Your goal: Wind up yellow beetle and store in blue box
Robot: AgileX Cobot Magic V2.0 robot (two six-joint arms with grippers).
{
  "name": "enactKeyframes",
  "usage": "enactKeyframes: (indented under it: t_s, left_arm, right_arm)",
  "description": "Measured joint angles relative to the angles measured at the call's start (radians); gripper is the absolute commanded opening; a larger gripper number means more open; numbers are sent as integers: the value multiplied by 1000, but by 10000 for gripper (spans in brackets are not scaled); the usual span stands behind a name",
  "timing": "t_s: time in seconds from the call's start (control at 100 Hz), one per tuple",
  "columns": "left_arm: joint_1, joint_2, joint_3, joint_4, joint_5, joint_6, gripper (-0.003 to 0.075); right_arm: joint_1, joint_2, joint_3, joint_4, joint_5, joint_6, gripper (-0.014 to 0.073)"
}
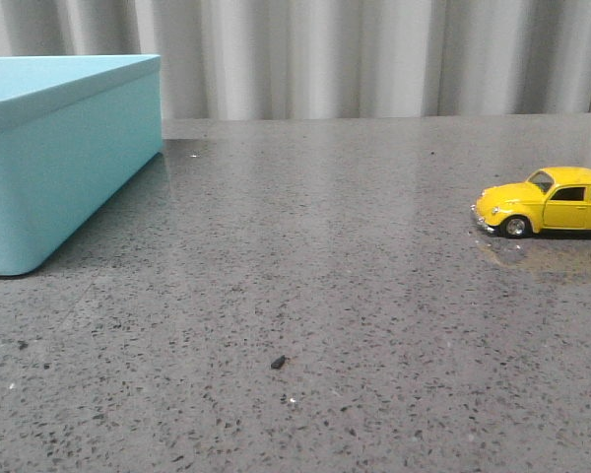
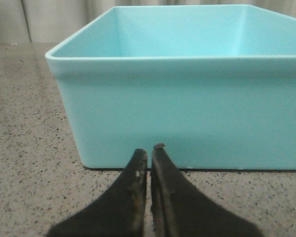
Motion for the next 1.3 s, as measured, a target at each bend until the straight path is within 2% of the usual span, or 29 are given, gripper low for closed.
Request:
enactKeyframes:
  t_s: [0.24, 0.4, 0.54, 0.89, 1.1, 1.3]
  left_arm:
    - [0, 0, 0, -47, -105, 0, -21]
    - [0, 0, -5, -65, -106, 0, -22]
    - [0, 30, -68, -65, -69, 0, -21]
    - [0, 267, -295, -63, -64, 0, -21]
    - [0, 291, -316, -63, -64, 0, -21]
    - [0, 291, -316, -63, -64, 0, -21]
  right_arm:
    - [0, 0, 0, 1, -37, 0, -69]
    - [0, 2, -11, 1, 3, 0, -69]
    - [0, 88, -92, 1, 63, 0, -68]
    - [0, 398, -343, 5, 207, 2, -61]
    - [0, 415, -362, 31, 201, 2, -61]
    - [19, 480, -493, 45, 316, 1, -61]
